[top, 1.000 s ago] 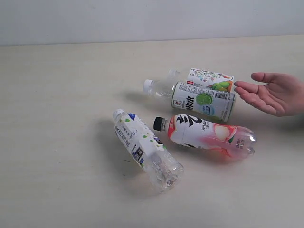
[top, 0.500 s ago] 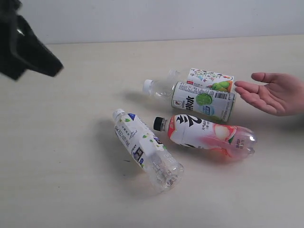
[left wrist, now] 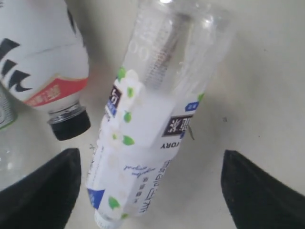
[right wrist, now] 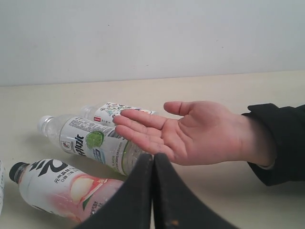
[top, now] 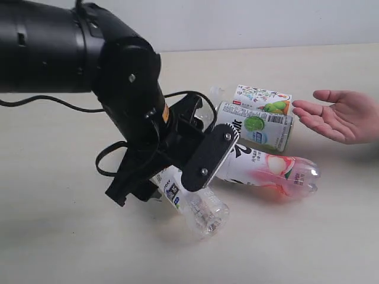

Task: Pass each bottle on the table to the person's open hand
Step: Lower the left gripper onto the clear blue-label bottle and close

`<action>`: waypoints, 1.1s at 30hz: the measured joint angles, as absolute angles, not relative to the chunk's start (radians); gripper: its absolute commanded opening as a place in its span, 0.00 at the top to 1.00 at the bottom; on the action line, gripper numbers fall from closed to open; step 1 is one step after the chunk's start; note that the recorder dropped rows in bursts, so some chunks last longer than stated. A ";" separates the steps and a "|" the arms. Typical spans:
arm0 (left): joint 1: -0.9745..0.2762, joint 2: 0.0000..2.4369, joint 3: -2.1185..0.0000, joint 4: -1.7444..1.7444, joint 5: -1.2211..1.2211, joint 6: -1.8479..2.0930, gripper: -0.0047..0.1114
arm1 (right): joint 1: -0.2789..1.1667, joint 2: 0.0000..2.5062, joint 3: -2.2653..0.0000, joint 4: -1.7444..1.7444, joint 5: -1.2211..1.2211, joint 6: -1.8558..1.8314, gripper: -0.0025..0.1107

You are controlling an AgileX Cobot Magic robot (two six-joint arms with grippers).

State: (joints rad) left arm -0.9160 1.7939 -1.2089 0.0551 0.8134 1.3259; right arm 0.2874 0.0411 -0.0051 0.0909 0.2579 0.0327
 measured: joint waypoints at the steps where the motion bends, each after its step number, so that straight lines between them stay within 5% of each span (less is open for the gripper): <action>1: -0.918 1.819 -1.209 0.068 0.809 1.326 0.30 | 0.287 0.041 -0.005 0.091 0.258 0.033 0.98; 20: -0.918 1.977 -1.209 0.124 0.698 1.326 0.32 | 0.287 0.041 -0.005 0.091 0.258 0.033 0.98; 23: -0.918 1.979 -1.209 0.124 0.698 1.323 0.51 | 0.287 0.041 -0.005 0.091 0.258 0.033 0.98; 24: -0.918 1.979 -1.209 0.124 0.698 1.315 0.68 | 0.287 0.041 -0.005 0.091 0.258 0.033 0.98; 27: -0.918 1.979 -1.209 0.125 0.704 1.256 0.92 | 0.287 0.041 -0.005 0.091 0.258 0.033 0.98; 33: -0.932 1.955 -1.209 0.125 0.762 1.191 0.96 | 0.287 0.041 -0.005 0.091 0.258 0.033 0.98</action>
State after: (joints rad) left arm -0.9317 1.9553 -1.2089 0.1253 0.7619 1.1912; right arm 0.2874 0.0411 -0.0051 0.0909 0.2579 0.0327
